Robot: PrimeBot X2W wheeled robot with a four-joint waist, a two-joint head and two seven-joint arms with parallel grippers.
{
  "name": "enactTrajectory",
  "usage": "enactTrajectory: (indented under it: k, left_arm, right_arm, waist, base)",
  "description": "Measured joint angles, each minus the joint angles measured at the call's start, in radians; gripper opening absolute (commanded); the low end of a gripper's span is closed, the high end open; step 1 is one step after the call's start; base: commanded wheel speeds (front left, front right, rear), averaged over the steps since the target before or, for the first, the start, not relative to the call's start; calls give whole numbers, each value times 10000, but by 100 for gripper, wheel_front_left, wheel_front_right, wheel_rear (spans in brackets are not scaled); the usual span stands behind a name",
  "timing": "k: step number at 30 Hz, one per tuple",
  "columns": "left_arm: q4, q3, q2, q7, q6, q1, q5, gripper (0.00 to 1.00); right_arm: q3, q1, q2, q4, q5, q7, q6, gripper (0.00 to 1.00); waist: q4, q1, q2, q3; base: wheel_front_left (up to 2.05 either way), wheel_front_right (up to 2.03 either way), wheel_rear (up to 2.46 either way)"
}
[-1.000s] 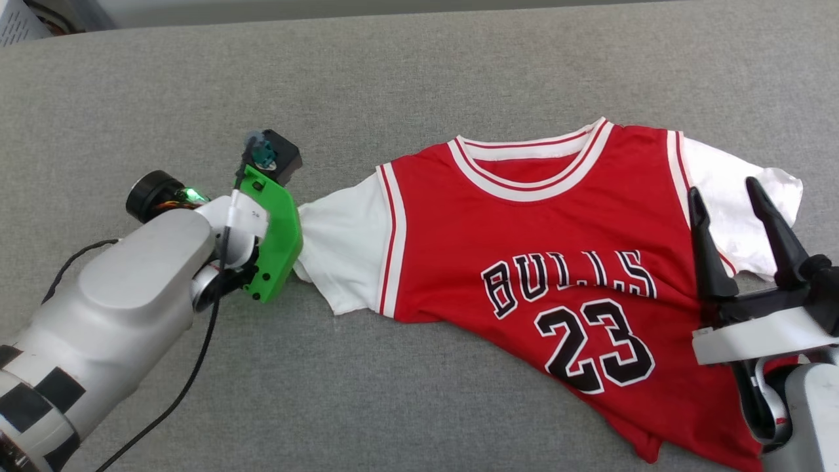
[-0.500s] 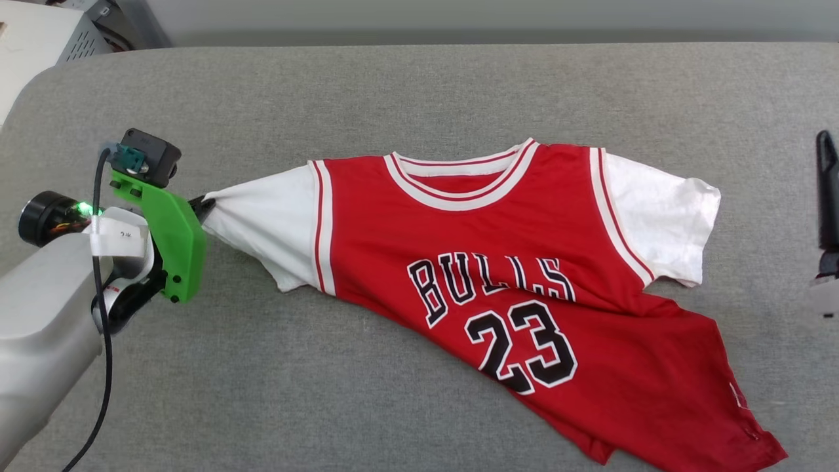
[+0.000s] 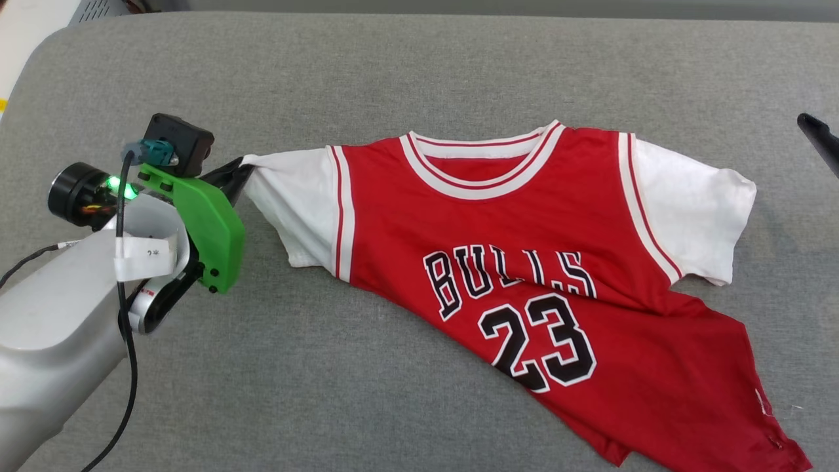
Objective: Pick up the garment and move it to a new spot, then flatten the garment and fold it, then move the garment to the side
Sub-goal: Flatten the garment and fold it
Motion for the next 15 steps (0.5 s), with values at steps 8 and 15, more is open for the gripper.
enactTrajectory:
  k: [8, 15]
  left_arm:
    - [-790, 84, -73, -228, 435, -271, 453, 0]
    - [-1145, 198, -132, -364, 587, -569, 627, 0]
  right_arm:
    - [1081, -1070, -424, 1411, 1133, 2947, 0, 100]
    - [1465, -1778, 161, 2485, 1147, 3089, 0, 100]
  waist:
    - [293, 0, 0, 612]
    - [556, 0, 0, 1244]
  base:
    - [0, 0, 0]
    - [0, 0, 0]
